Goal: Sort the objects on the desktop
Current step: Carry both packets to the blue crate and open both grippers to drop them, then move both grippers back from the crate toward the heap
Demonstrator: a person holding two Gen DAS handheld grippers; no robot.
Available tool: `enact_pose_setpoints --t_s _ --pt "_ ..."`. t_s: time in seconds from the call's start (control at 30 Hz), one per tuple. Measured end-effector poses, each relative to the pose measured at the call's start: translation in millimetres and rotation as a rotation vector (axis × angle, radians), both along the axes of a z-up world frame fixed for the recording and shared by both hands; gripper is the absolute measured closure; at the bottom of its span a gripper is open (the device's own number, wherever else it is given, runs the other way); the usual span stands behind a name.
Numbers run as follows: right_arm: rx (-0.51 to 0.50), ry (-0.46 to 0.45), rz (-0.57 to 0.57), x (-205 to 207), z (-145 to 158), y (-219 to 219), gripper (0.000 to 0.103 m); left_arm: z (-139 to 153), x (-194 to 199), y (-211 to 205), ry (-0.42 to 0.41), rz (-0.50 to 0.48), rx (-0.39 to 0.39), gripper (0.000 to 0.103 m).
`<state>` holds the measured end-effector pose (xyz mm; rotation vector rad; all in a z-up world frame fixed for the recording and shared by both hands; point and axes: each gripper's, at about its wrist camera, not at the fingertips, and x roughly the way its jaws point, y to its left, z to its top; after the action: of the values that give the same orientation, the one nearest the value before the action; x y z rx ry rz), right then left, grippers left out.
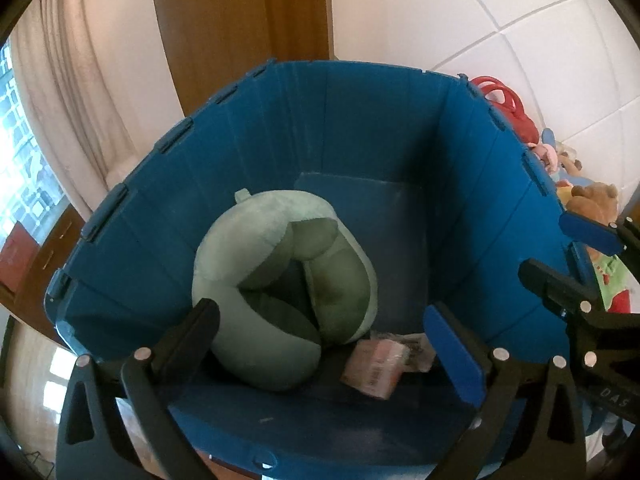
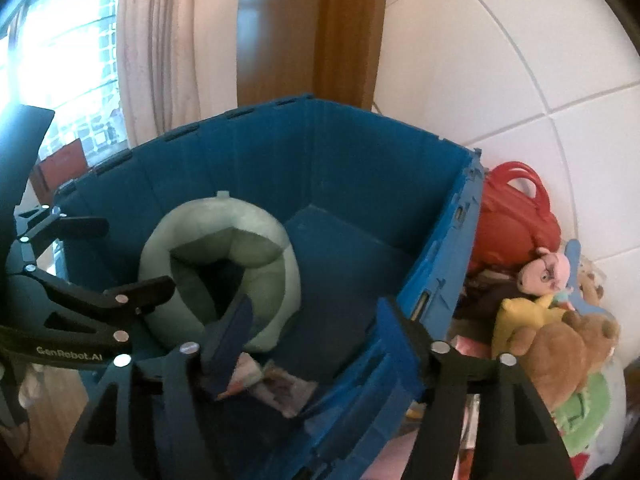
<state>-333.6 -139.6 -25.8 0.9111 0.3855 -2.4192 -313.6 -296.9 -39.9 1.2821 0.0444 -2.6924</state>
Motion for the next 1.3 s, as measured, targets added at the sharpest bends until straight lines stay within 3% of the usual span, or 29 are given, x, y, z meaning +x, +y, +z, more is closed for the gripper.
enact_pose_setpoints --t_s 0.23,0.43,0.5,0.53,0.93,1.3 --pt "0.0 0.012 -0.006 4.8 5.6 2.5 0.033 2.3 3.8 -0.4 0.007 -0.005 0.006 0.0" --pt "-0.009 0.037 -0.011 11.4 9.8 6.5 0.017 7.2 13.3 1.8 0.026 -0.008 0.009 0.0" --pt "-0.018 0.047 -0.015 14.3 12.1 9.2 0.002 8.9 14.8 3.5 0.034 -0.008 0.004 0.0" --pt "-0.023 0.053 -0.018 15.9 13.3 10.8 0.0 9.9 16.0 4.4 0.039 -0.006 0.002 0.0" --pt "-0.085 0.085 -0.119 35.7 22.5 56.8 0.0 29.2 36.2 38.8 0.117 -0.049 0.016 0.0" --pt "-0.133 0.058 -0.326 65.4 10.1 161.0 0.0 45.9 57.2 141.7 0.209 -0.24 0.004 0.0"
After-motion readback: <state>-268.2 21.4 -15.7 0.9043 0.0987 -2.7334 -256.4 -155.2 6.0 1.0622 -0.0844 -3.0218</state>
